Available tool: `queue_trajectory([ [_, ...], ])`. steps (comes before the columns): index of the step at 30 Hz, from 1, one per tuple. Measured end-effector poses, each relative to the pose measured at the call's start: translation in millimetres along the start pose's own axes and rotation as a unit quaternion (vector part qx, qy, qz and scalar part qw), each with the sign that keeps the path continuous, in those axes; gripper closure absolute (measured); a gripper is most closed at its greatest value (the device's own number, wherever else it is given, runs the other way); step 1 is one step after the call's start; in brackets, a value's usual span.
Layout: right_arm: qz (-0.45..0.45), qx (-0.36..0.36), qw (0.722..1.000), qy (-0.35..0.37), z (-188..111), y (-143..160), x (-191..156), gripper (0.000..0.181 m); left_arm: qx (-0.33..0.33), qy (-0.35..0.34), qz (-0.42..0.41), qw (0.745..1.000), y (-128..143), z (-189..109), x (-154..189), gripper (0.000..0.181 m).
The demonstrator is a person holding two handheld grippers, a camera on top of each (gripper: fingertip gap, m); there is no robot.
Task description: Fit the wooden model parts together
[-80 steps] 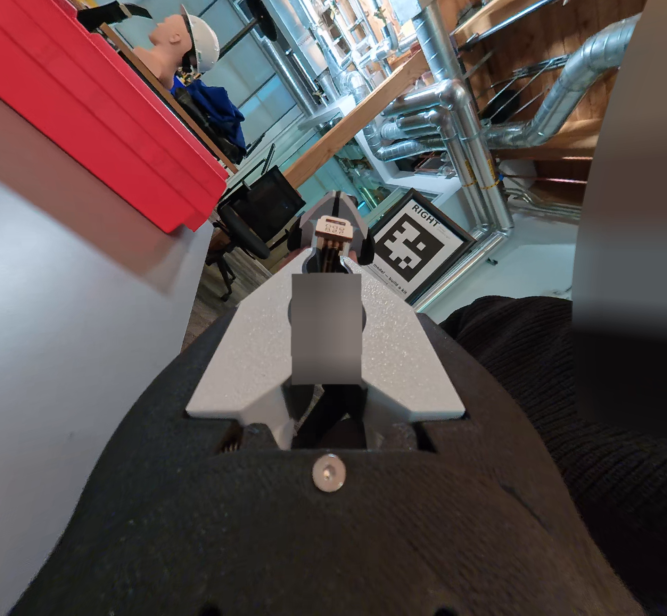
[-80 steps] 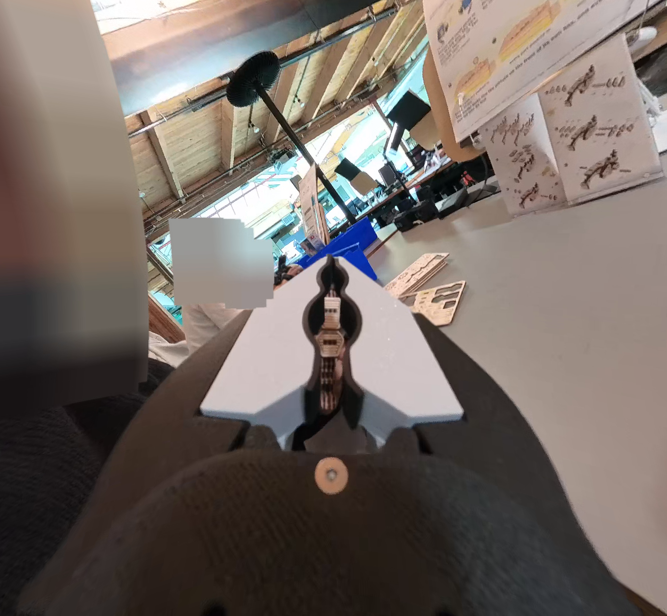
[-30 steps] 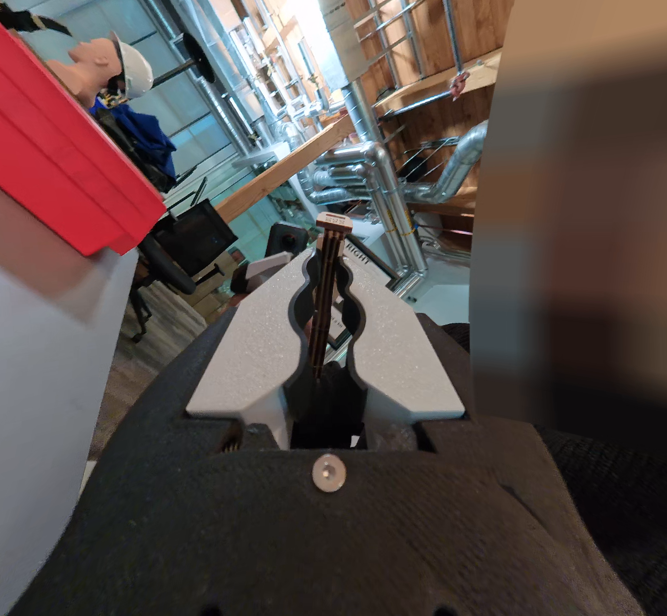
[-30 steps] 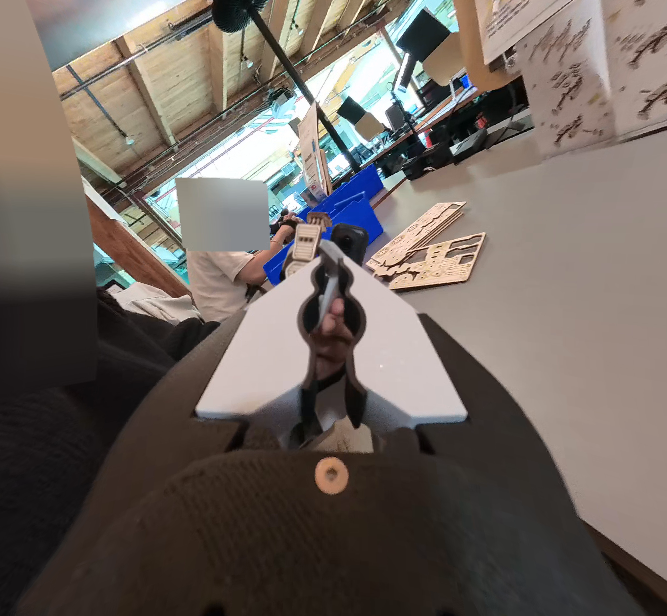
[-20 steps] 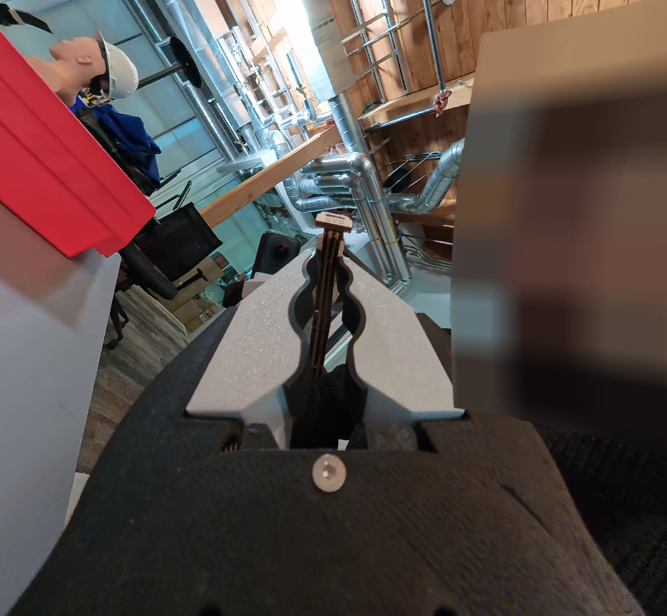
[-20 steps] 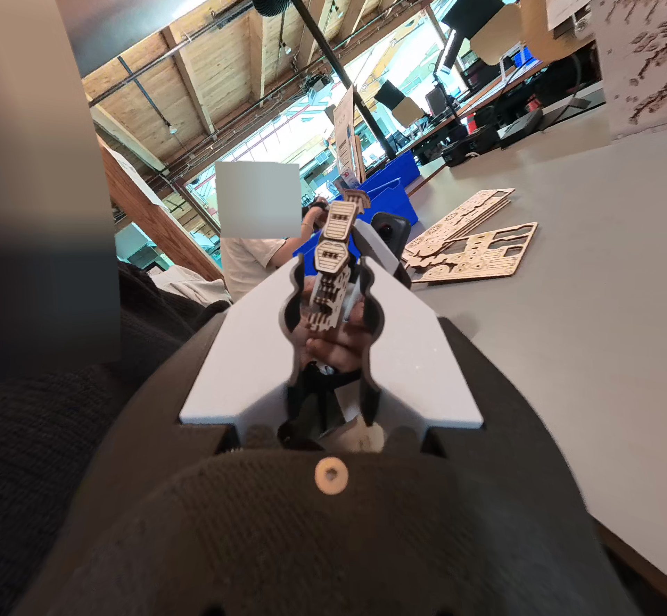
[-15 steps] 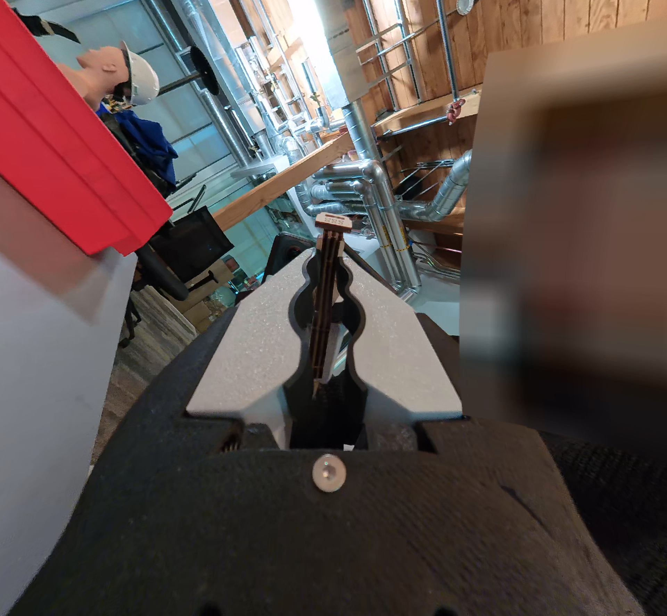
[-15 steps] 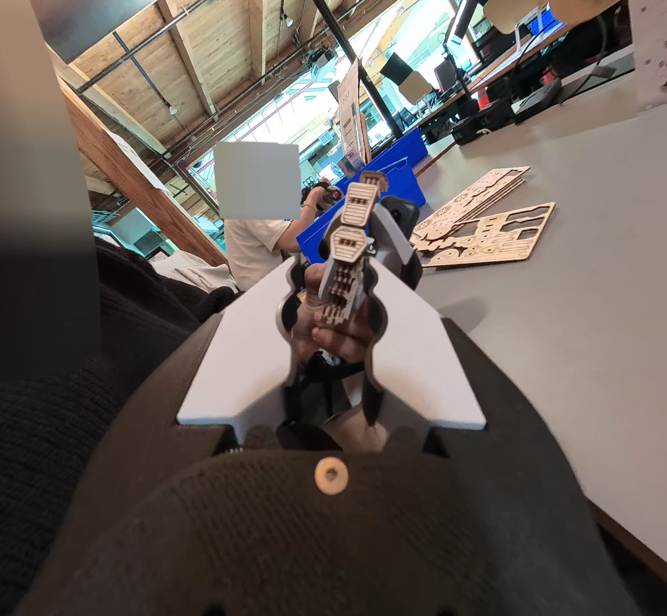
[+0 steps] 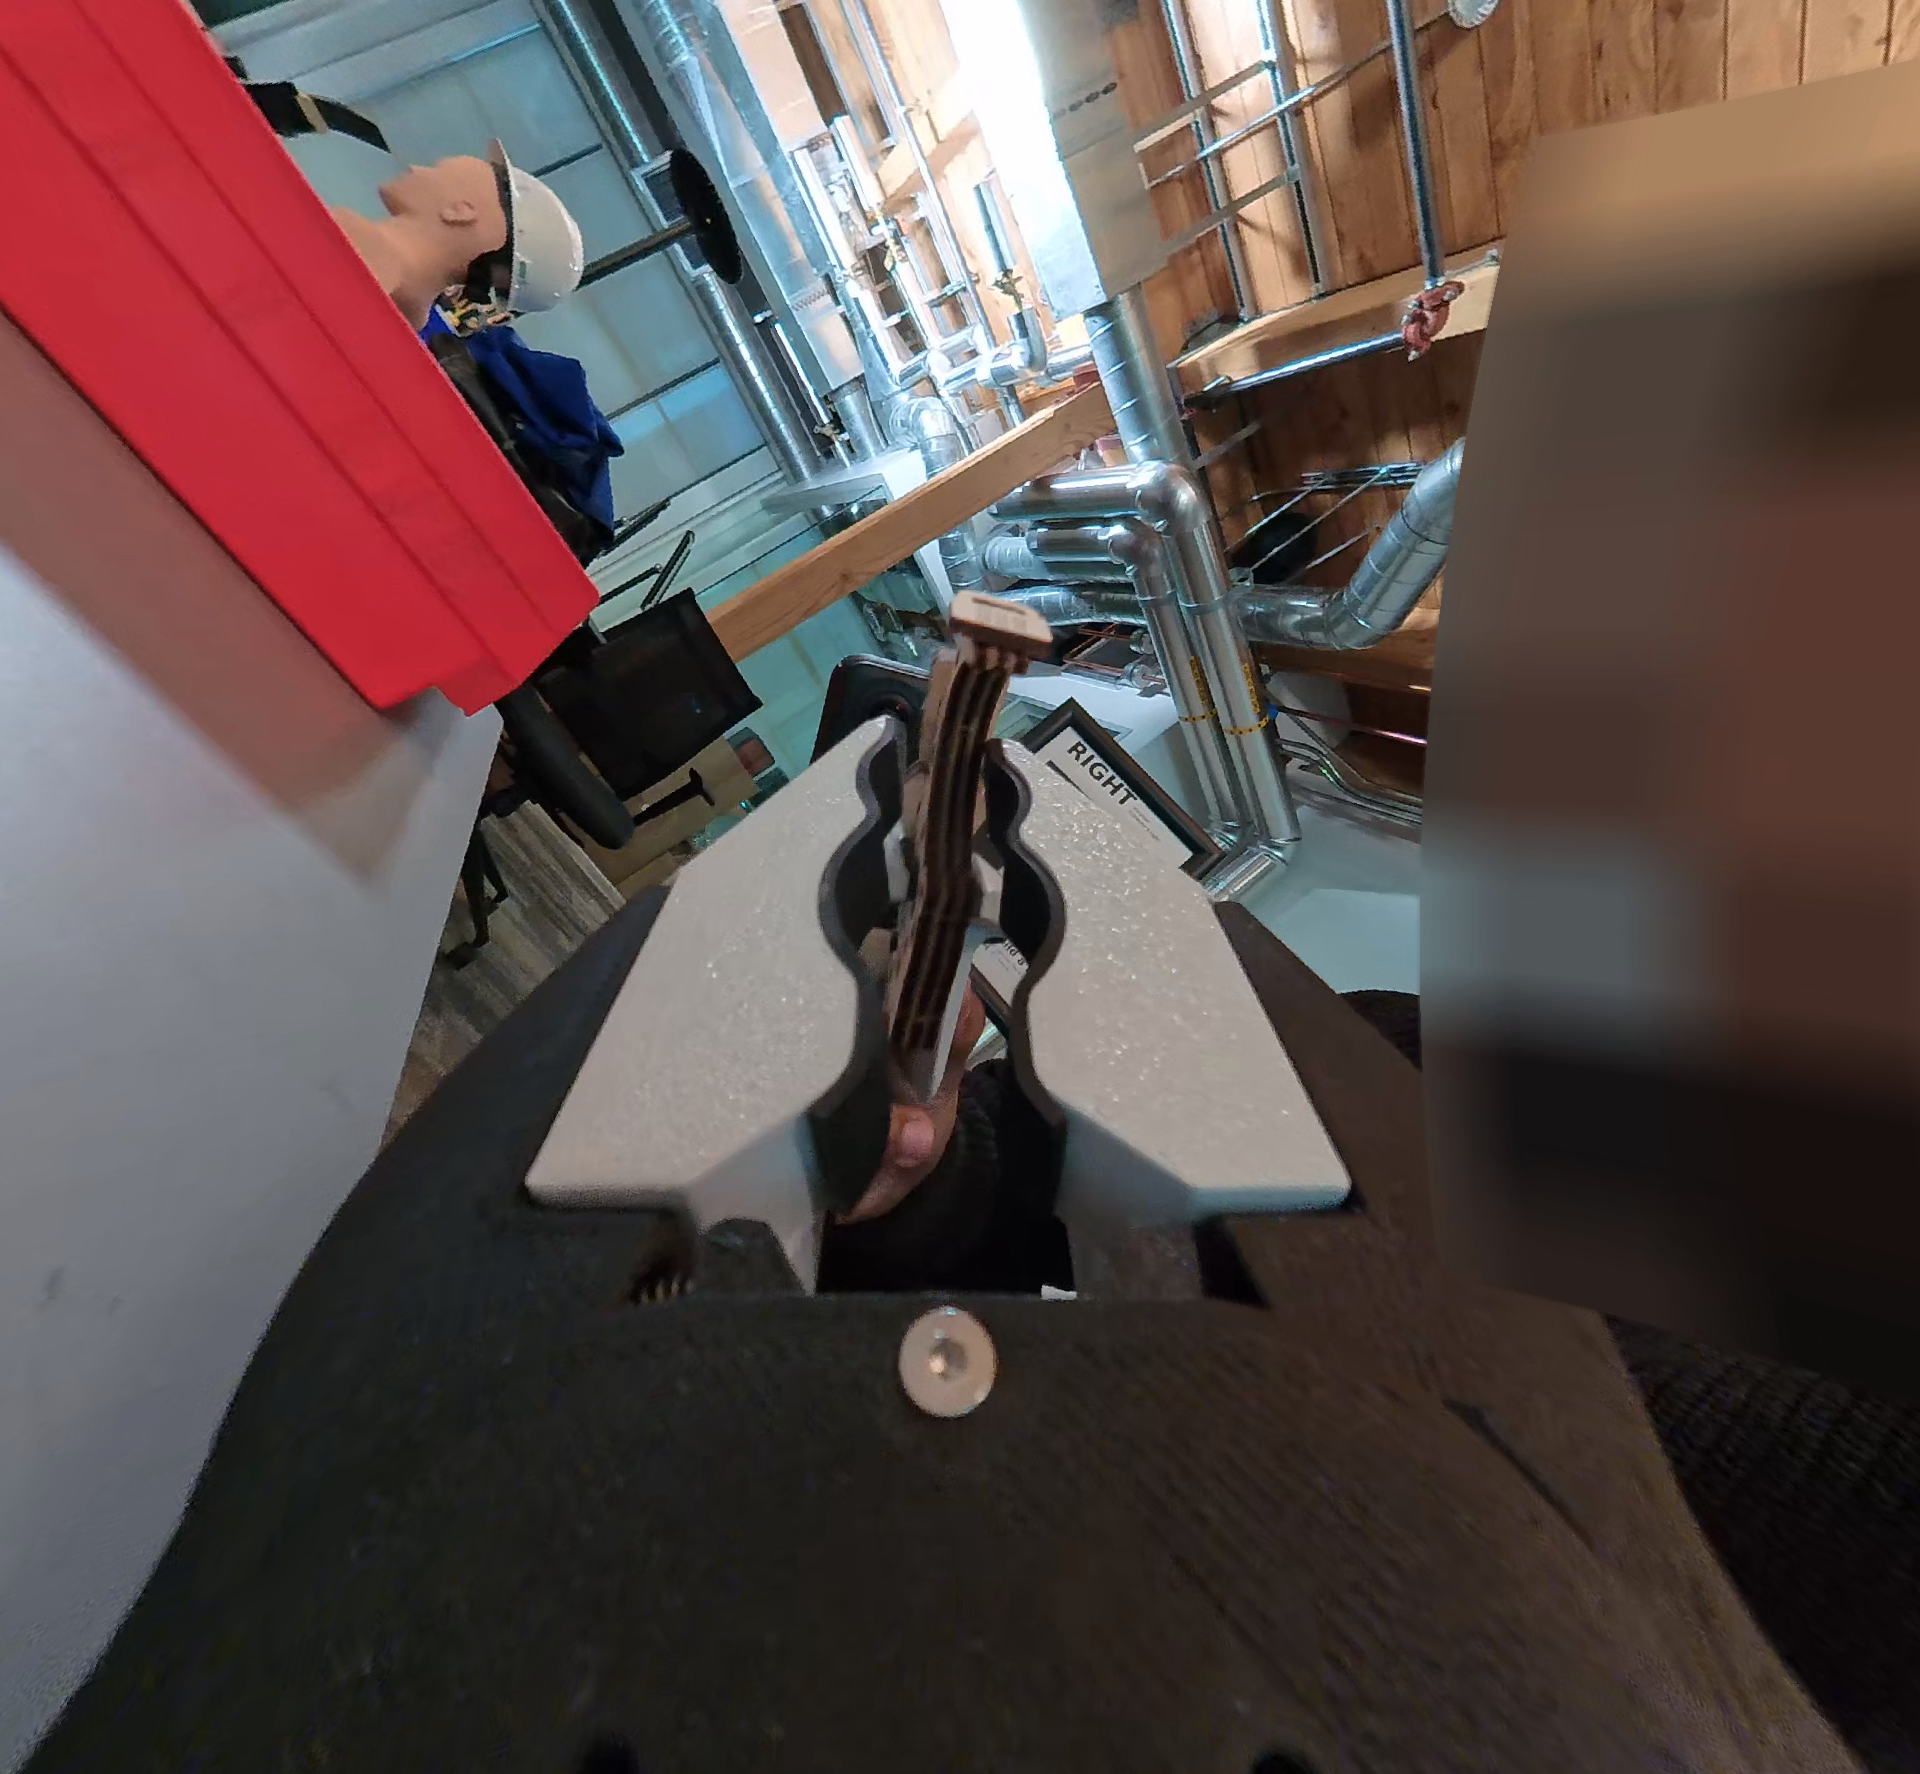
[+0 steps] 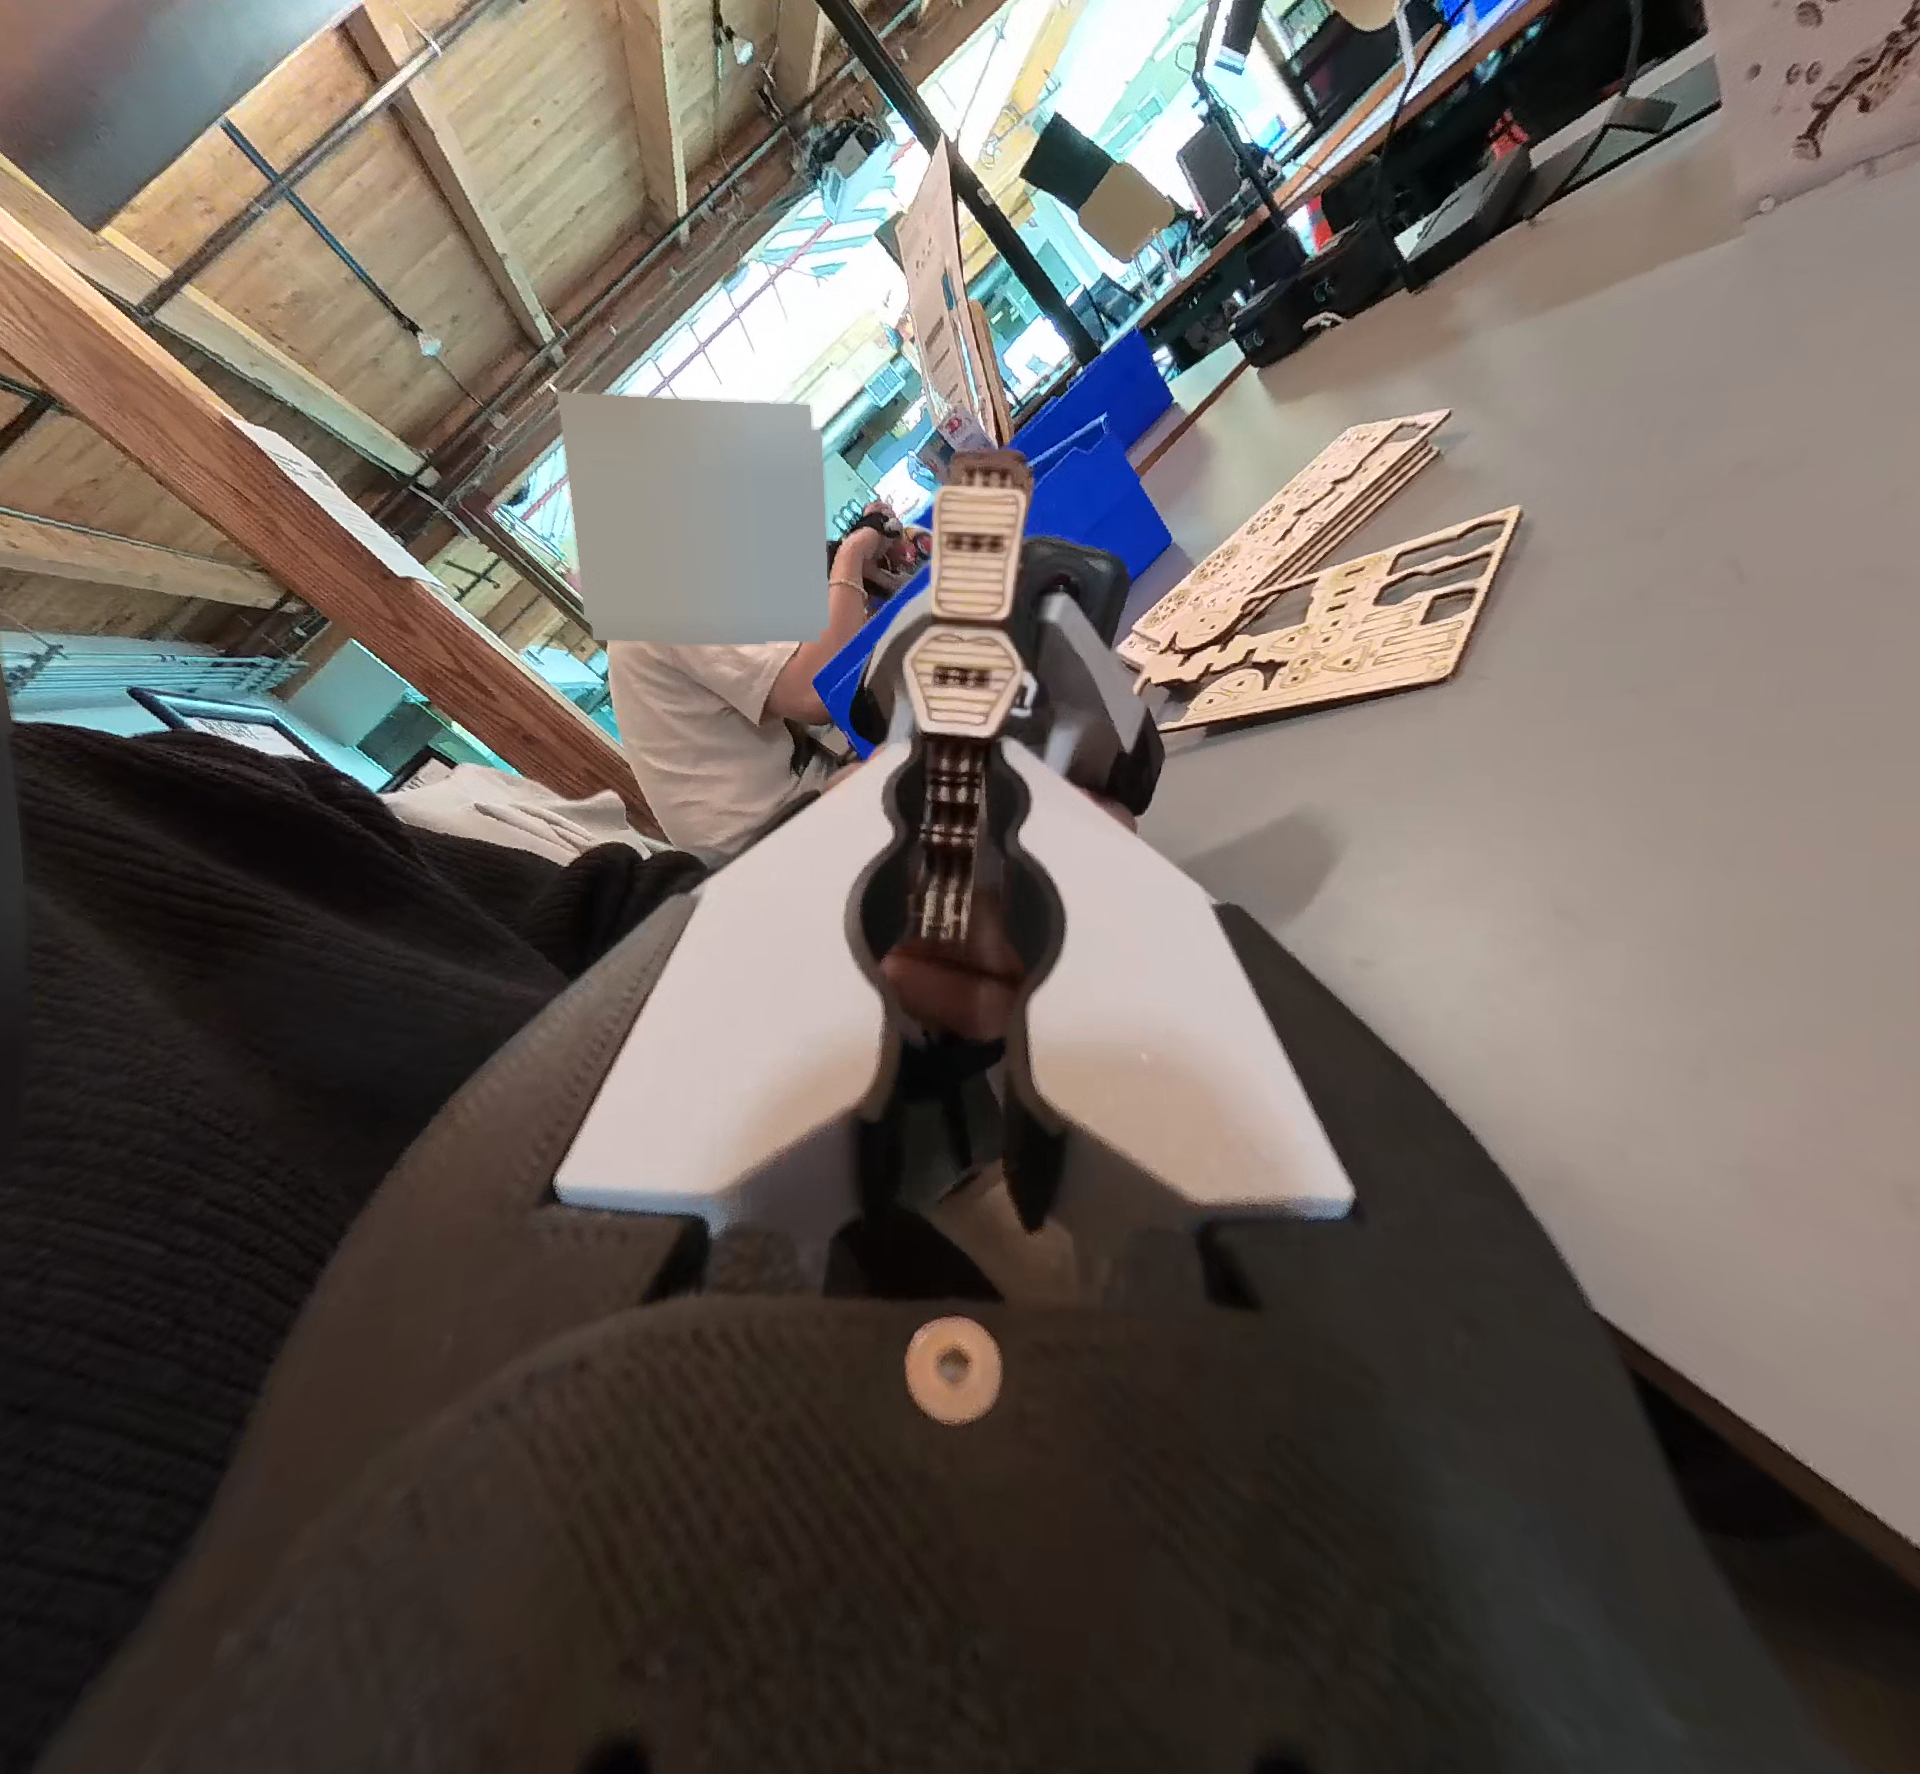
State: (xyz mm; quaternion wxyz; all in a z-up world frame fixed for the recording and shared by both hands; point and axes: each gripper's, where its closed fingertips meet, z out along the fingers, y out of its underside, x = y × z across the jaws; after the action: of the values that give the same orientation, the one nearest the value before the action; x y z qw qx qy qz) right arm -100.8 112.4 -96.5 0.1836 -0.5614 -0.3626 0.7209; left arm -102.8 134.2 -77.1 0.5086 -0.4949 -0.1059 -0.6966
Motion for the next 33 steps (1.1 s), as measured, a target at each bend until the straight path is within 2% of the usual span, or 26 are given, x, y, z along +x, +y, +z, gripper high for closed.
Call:
queue_trajectory([
  [1, 0.002, 0.006, 1.0, -0.001, -1.7, -2.8, 0.3, 0.172, -0.001, -0.005, 0.0, 1.0, 0.2, -0.1, -1.7, 0.166],
  [8, 0.014, 0.016, 1.0, 0.011, -8.5, -9.1, 9.6, 0.172, -0.045, -0.021, 0.026, 0.998, 14.7, 4.8, -5.0, 0.162],
  [10, 0.004, 0.005, 1.0, 0.015, -6.7, -5.6, 9.1, 0.172, -0.05, -0.029, 0.028, 0.998, 16.3, 4.9, -7.2, 0.166],
  [11, -0.005, 0.0, 1.0, 0.016, -5.7, -4.3, 7.9, 0.172, -0.053, -0.032, 0.03, 0.998, 17.1, 4.5, -8.5, 0.174],
  [15, -0.024, -0.005, 1.0, 0.017, -4.7, -3.4, 4.3, 0.171, -0.061, -0.019, 0.04, 0.997, 18.0, 3.9, -4.5, 0.174],
  [19, -0.023, -0.003, 1.0, 0.005, -6.5, -5.7, 2.4, 0.159, -0.053, -0.003, 0.036, 0.998, 14.7, 2.1, 0.2, 0.173],
  [23, -0.035, 0.042, 0.998, 0.011, -19.8, -26.7, 4.4, 0.156, -0.043, 0.008, 0.029, 0.999, 9.9, -0.3, 2.6, 0.174],
  [26, -0.053, 0.104, 0.993, 0.023, -32.9, -47.4, 1.4, 0.166, -0.05, 0.011, 0.034, 0.998, 13.0, 0.8, 3.9, 0.173],
  [28, -0.071, 0.119, 0.99, 0.026, -35.7, -51.3, -3.7, 0.173, -0.052, 0.011, 0.033, 0.998, 14.0, 1.2, 4.3, 0.173],
  [31, -0.083, 0.064, 0.994, 0.022, -21.7, -32.7, -6.1, 0.173, -0.054, 0.012, 0.032, 0.998, 14.8, 1.6, 4.1, 0.174],
  [33, -0.078, 0.055, 0.995, 0.029, -20.2, -30.5, -2.9, 0.172, -0.039, 0.01, 0.023, 0.999, 9.0, -1.3, 2.1, 0.174],
])
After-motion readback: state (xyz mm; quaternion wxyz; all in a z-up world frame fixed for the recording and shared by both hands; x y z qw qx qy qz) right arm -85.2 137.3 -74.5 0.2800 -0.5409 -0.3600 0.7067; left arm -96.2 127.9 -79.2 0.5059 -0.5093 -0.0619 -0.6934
